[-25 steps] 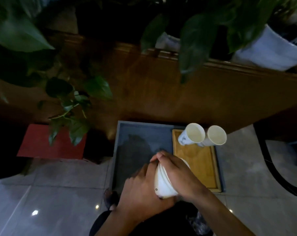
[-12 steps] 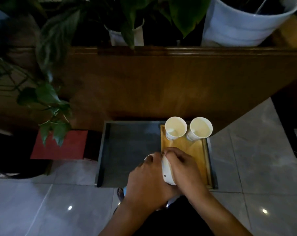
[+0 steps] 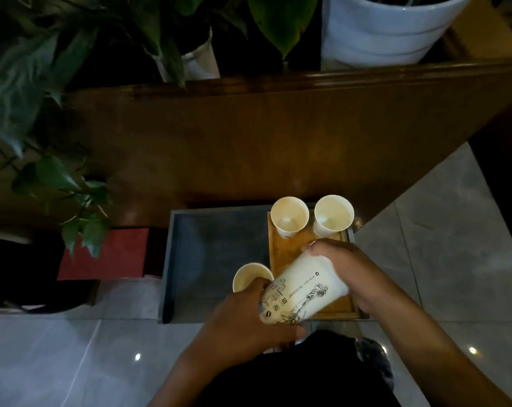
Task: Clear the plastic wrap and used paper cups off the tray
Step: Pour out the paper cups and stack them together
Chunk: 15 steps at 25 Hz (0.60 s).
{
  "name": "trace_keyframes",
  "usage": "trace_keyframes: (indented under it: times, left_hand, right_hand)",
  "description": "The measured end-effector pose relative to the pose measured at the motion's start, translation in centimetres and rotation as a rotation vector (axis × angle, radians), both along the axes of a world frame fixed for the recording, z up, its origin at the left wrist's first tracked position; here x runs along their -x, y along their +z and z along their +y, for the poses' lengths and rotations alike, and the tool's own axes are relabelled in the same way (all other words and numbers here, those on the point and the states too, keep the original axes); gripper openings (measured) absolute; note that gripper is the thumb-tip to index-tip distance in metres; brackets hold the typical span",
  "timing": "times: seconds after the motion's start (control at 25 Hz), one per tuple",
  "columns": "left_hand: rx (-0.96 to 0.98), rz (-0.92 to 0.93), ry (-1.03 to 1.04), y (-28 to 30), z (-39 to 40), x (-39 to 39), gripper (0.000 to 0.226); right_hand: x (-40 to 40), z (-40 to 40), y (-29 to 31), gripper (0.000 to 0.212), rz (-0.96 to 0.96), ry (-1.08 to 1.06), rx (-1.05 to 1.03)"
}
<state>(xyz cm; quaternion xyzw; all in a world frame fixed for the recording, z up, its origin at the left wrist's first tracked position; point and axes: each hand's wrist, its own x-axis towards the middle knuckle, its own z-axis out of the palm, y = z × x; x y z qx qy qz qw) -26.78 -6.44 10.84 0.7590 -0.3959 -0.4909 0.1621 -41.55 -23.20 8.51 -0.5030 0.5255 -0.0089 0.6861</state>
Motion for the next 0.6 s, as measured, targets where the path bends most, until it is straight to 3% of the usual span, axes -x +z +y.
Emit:
trace_keyframes:
  times: [0.24,0.32,0.44,0.6]
  left_hand:
    - [0.003,0.084,0.046,-0.4,0.7,0.4,0.075]
    - [-0.019,0.241,0.122,-0.6,0.8,0.3,0.076]
    - [-0.066,0.511,0.198,-0.3,0.5,0.4,0.074]
    - [-0.033,0.499,0.228,-0.8,0.6,1.0,0.072]
  right_hand:
    - [0.6,-0.3,-0.7,0.051,0.010,0.079,-0.031]
    - [1.1,-0.8,-0.6,0.046,-0.024,0.098,-0.066]
    - [1.9,-1.3,-0.5,0.056,-0.120,0.072,-0.084]
    - [1.5,-0.8,-0.4,0.054,-0.102,0.097,-0.074]
